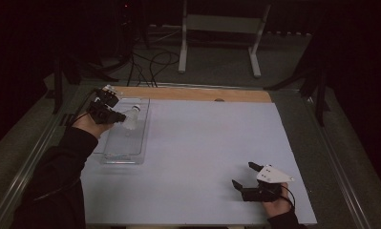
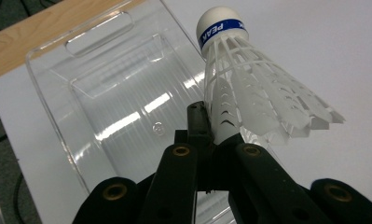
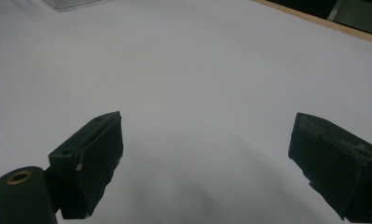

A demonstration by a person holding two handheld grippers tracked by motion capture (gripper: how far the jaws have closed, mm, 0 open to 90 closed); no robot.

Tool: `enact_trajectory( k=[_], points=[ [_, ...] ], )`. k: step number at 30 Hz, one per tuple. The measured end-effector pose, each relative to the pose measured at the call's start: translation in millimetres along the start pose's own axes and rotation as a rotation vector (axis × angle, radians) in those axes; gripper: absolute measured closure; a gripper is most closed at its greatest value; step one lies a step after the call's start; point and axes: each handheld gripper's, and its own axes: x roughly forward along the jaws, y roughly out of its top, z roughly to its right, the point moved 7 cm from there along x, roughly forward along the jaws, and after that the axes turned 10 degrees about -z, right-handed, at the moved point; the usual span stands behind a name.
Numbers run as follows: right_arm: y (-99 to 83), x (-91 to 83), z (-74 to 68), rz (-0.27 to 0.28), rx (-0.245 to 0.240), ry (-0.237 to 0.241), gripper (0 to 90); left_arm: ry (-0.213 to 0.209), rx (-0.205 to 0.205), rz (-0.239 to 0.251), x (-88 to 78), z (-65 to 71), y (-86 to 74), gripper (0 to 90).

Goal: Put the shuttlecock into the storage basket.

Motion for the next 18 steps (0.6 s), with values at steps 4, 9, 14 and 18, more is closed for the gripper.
enact_trajectory(
  k=[4, 9, 14, 18],
  points=[
    [0.2, -0.1, 0.2, 0.002, -0.002, -0.001, 10.0, -0.011, -0.002, -0.003, 6.7, -0.1, -0.6, 90.0],
    [0.2, -0.1, 0.1, 0.001, -0.003, 0.0, 10.0, -0.03, -0.013, -0.006, 17.4, 0.1, -0.8, 90.0],
    [0.2, -0.5, 0.3, 0.003, -0.004, -0.001, 10.0, -0.028, -0.016, -0.022, 30.2, -0.2, -1.8, 90.0],
    [0.0, -0.5, 0.4, 0.002, -0.003, 0.001, 10.0, -0.033, -0.023, -0.024, 36.4, -0.4, -2.0, 90.0]
  ],
)
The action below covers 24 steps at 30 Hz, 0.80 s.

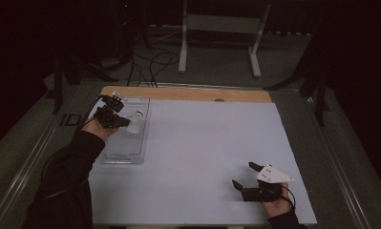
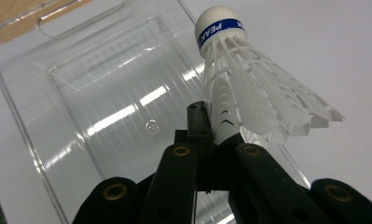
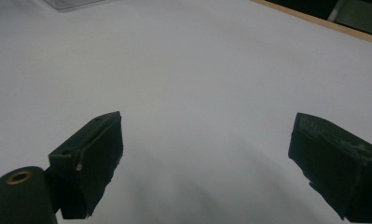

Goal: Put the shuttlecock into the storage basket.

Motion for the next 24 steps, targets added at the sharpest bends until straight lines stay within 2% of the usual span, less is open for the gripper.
enact_trajectory(
  k=[4, 8, 13, 24],
  points=[
    [-0.1, 0.0, 0.3, 0.0, 0.002, 0.0, 10.0, 0.009, -0.01, 0.0, 5.3, -2.4, -0.2, 90.0],
    [-0.1, 0.1, 0.2, 0.0, 0.001, 0.001, 10.1, 0.022, -0.01, -0.022, 14.7, -4.4, -2.7, 90.0],
    [-0.3, -0.2, 0.6, 0.0, 0.002, 0.0, 10.0, 0.005, -0.014, -0.032, 22.9, -5.5, -5.6, 90.0],
    [-0.5, -1.0, 1.2, 0.002, 0.006, 0.001, 10.1, 0.013, -0.015, -0.065, 36.0, -6.8, -9.7, 90.0]
  ],
)
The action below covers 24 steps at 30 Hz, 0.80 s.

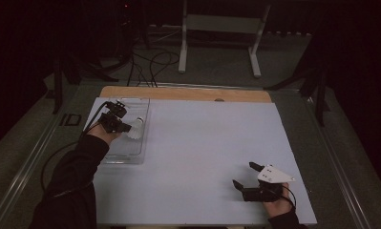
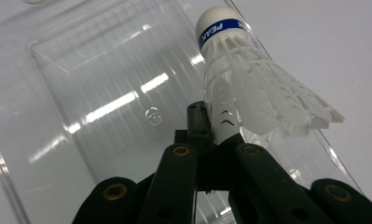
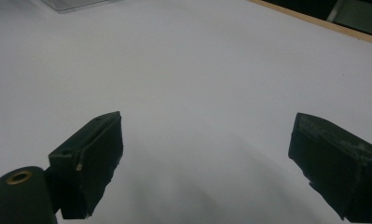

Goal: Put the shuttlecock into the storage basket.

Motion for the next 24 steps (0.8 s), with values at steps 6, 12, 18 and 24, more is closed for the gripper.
enact_trajectory(
  k=[6, 12, 18, 24],
  points=[
    [0.3, -0.2, -0.4, 0.001, -0.002, 0.001, 10.1, -0.007, 0.01, -0.022, 7.8, 2.3, -1.0, 90.0],
    [0.2, -0.4, -0.1, 0.002, 0.001, 0.002, 10.1, 0.002, 0.016, -0.048, 15.8, 4.7, -1.2, 90.0],
    [0.2, -0.9, 0.2, 0.003, 0.0, 0.0, 10.1, 0.016, 0.039, -0.094, 22.2, 7.6, -3.0, 90.0],
    [0.3, -0.7, -0.2, 0.002, 0.0, 0.001, 10.0, 0.005, 0.037, -0.112, 28.1, 7.0, -3.8, 90.0]
  ],
)
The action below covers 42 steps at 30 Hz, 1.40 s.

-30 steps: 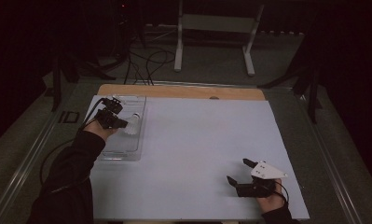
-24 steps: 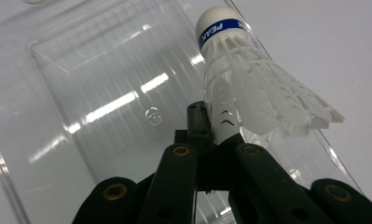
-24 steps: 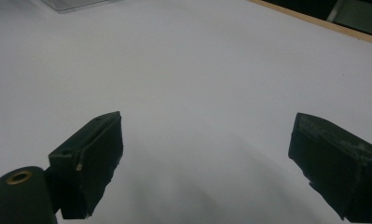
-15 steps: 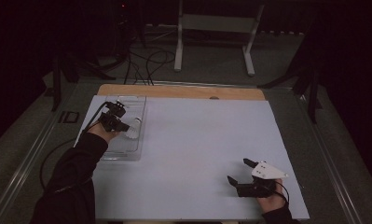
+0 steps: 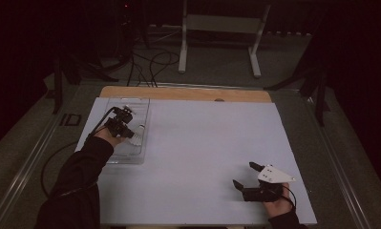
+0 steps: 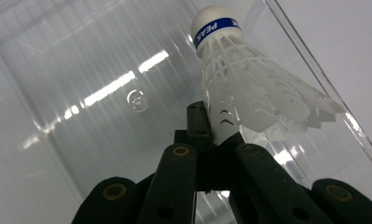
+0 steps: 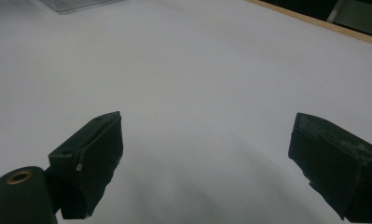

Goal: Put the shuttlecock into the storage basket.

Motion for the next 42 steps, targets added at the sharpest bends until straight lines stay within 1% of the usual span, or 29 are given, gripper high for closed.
enact_trajectory(
  k=[1, 5, 7, 13, 15, 19, 21, 22, 24, 25, 27, 31, 36, 37, 39, 42],
  points=[
    [0.0, 0.0, 0.1, 0.0, 0.0, 0.0, 10.0, 0.0, 0.002, -0.009, 1.3, -0.3, -0.3, 90.0],
    [0.0, -0.3, 0.6, 0.002, 0.003, -0.001, 10.0, -0.004, 0.0, -0.019, 4.3, -0.3, 0.1, 90.0],
    [-0.2, -0.2, 0.8, 0.001, 0.003, 0.0, 10.0, 0.005, 0.004, -0.028, 5.1, 0.0, 0.0, 90.0],
    [0.0, -0.3, 0.4, 0.002, 0.003, 0.001, 10.0, 0.006, 0.008, -0.038, 5.6, 1.6, -0.2, 89.1],
    [-0.3, -0.2, 0.5, -0.001, 0.004, 0.001, 10.1, 0.005, 0.012, -0.052, 7.2, 2.6, -1.4, 84.7],
    [-0.2, 0.0, 0.1, -0.003, 0.002, 0.002, 10.0, 0.001, 0.025, -0.07, 11.0, 5.8, -3.3, 80.6],
    [-0.2, 0.3, 0.2, -0.003, 0.001, 0.002, 10.1, 0.004, 0.028, -0.069, 10.0, 7.0, -3.5, 76.7],
    [-0.2, 0.4, 0.3, -0.002, 0.001, 0.002, 10.0, 0.006, 0.026, -0.068, 8.9, 7.5, -3.6, 72.2],
    [-0.2, 0.1, 0.2, -0.003, 0.002, 0.001, 10.0, 0.029, 0.022, -0.065, 4.9, 6.8, -3.8, 65.6],
    [-0.1, -0.1, 0.2, -0.002, 0.002, 0.001, 10.1, 0.038, 0.019, -0.064, 2.8, 6.5, -4.1, 59.7],
    [-0.2, 0.0, 0.3, -0.003, 0.002, 0.001, 10.0, 0.055, 0.007, -0.053, -1.3, 6.0, -4.7, 54.1],
    [0.0, -0.2, -0.1, -0.003, 0.001, 0.002, 10.0, 0.069, 0.014, -0.053, -8.6, 8.6, -8.0, 41.4],
    [0.2, -0.2, -0.2, -0.002, 0.001, 0.001, 10.0, 0.08, 0.017, -0.04, -19.3, 11.9, -10.3, 31.9],
    [0.2, -0.2, -0.2, -0.002, 0.001, 0.001, 10.0, 0.09, 0.021, -0.038, -21.4, 12.5, -10.6, 31.9],
    [0.2, -0.1, -0.1, -0.003, 0.002, 0.002, 10.0, 0.081, 0.019, -0.03, -26.0, 14.4, -10.6, 31.2],
    [0.2, 0.1, 0.1, -0.003, 0.0, 0.001, 10.0, 0.084, 0.017, -0.01, -35.0, 15.8, -9.4, 27.2]
  ],
)
